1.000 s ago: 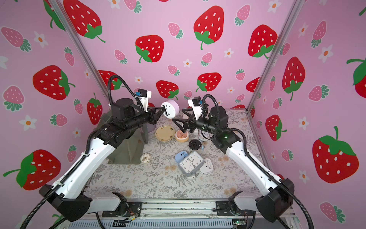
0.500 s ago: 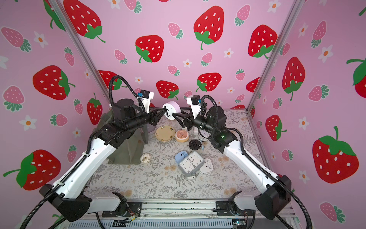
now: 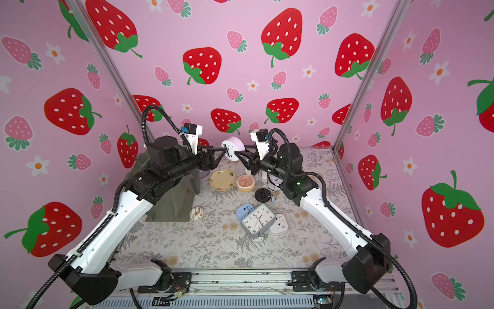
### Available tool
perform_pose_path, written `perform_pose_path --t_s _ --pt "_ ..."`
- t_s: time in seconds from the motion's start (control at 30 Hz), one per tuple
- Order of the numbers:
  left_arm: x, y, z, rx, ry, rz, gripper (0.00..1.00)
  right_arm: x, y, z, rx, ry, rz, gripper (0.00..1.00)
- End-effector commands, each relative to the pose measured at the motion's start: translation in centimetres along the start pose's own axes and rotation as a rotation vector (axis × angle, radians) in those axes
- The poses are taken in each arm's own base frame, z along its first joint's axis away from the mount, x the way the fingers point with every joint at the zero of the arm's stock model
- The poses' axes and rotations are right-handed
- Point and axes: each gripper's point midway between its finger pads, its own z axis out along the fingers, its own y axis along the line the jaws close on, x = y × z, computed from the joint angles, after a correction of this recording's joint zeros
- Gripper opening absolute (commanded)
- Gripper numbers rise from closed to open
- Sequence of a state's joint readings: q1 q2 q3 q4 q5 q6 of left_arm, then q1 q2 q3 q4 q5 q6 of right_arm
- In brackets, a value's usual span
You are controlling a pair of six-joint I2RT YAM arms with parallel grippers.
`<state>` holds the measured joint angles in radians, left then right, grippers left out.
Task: Put the alarm clock into the canvas bag
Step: Place the alarm at the canvas bag.
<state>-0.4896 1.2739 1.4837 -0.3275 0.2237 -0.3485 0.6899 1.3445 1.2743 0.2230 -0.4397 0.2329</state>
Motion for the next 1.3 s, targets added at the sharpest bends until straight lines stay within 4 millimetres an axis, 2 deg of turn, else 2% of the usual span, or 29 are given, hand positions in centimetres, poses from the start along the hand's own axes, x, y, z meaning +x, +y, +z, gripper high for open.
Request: perform_pose_path --t_s 0.0,0.07,0.17,0.33,0.43,0.5,0.67,0.87,0.97,1.17,1.27 --pt "-1.4 0.2 -2.4 -0.049 -0.005 -0.159 0.8 -3.1 0.3 -1.5 0.049 -0.067 -0.171 0.22" --pt "-1.4 1.2 -3.6 -0.113 0.026 -0.299 0.8 -3.3 0.3 -1.9 0.061 -0.066 -0.245 0.21" --pt "-2.0 0.9 -4.6 -0.09 0.063 -0.544 0.81 -3.1 1.0 -2.4 0.076 -0.054 -0.432 0.19" --pt "-0.7 0.0 -4.6 -0.05 0.235 -0.932 0.84 -0.9 4.2 -3.2 0.035 -0.078 -0.94 0.18" --pt "-0.3 -1.6 -4.1 0.018 0.319 -1.079 0.86 -0.2 5.1 -3.6 0.043 -0.125 -1.14 0.2" --pt "0.1 -2.4 -4.1 0.038 0.353 -1.153 0.86 -0.1 5.3 -3.2 0.053 -0.122 -1.205 0.2" --pt "1.6 -3.1 -5.3 0.015 0.412 -1.215 0.9 0.7 5.8 -2.5 0.048 -0.123 -1.339 0.2" --pt "2.8 -3.4 -4.3 0.039 0.428 -1.255 0.87 0.8 6.8 -2.2 0.047 -0.167 -1.434 0.21" --pt "2.4 -3.4 -3.4 0.077 0.4 -1.269 0.86 0.8 7.6 -2.0 0.03 -0.189 -1.448 0.22" --pt "3.1 -3.1 -2.7 0.072 0.417 -1.282 0.73 0.8 8.7 -1.5 0.018 -0.213 -1.44 0.23" --pt "2.5 -3.1 -2.3 0.093 0.397 -1.283 0.58 0.9 8.9 -1.3 0.019 -0.211 -1.439 0.23"
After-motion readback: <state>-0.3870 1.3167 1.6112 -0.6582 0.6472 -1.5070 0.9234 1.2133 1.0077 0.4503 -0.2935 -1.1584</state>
